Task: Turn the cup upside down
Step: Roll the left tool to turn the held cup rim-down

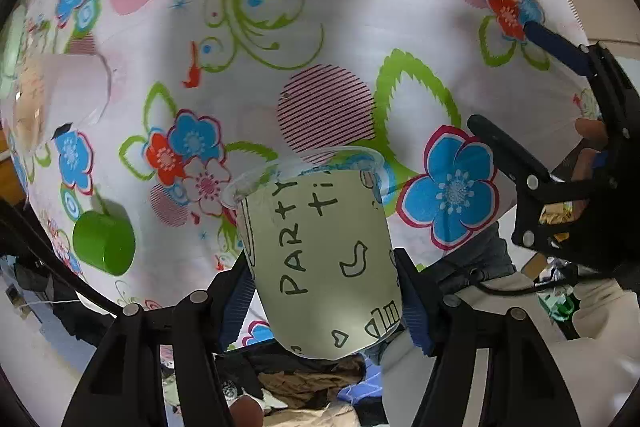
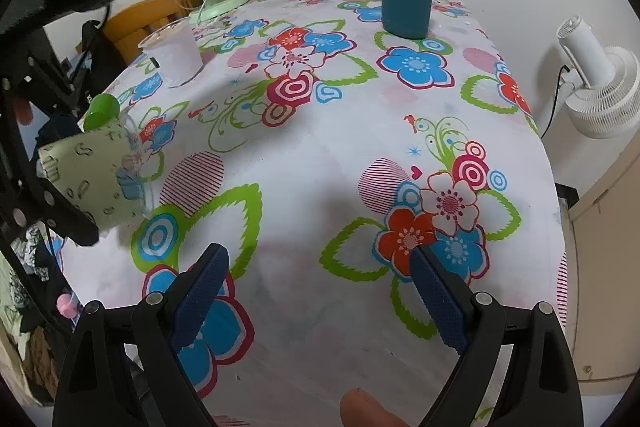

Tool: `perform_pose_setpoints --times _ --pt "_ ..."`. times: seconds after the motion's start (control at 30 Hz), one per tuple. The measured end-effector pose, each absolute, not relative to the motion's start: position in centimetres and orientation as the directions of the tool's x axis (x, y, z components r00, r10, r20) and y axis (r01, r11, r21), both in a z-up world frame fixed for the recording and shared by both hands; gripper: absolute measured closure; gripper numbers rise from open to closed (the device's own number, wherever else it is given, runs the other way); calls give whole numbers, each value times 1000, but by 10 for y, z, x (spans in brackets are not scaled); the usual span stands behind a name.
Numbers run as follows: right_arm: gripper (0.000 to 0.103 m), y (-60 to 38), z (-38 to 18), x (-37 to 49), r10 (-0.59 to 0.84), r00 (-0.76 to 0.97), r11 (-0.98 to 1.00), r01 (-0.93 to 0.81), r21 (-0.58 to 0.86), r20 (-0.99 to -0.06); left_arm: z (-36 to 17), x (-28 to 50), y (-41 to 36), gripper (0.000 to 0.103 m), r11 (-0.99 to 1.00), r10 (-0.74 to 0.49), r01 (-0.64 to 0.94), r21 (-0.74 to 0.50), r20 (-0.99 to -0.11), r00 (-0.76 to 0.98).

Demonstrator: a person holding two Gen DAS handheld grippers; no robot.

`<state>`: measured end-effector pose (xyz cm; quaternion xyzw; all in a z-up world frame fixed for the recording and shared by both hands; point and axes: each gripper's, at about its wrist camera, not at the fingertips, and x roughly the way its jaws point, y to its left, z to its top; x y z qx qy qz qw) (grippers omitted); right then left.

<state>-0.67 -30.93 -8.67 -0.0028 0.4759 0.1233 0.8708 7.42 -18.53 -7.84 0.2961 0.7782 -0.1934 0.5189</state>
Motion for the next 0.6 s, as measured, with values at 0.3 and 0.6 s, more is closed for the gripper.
perform_pose_setpoints --times 0.3,0.6 --pt "10 -311 -89 -3 219 518 969 -216 122 -827 -97 79 -197 36 726 315 688 17 -897 -311" --pt "10 -313 -91 0 223 520 969 -209 131 -825 -94 96 -215 37 697 361 715 52 -887 -287"
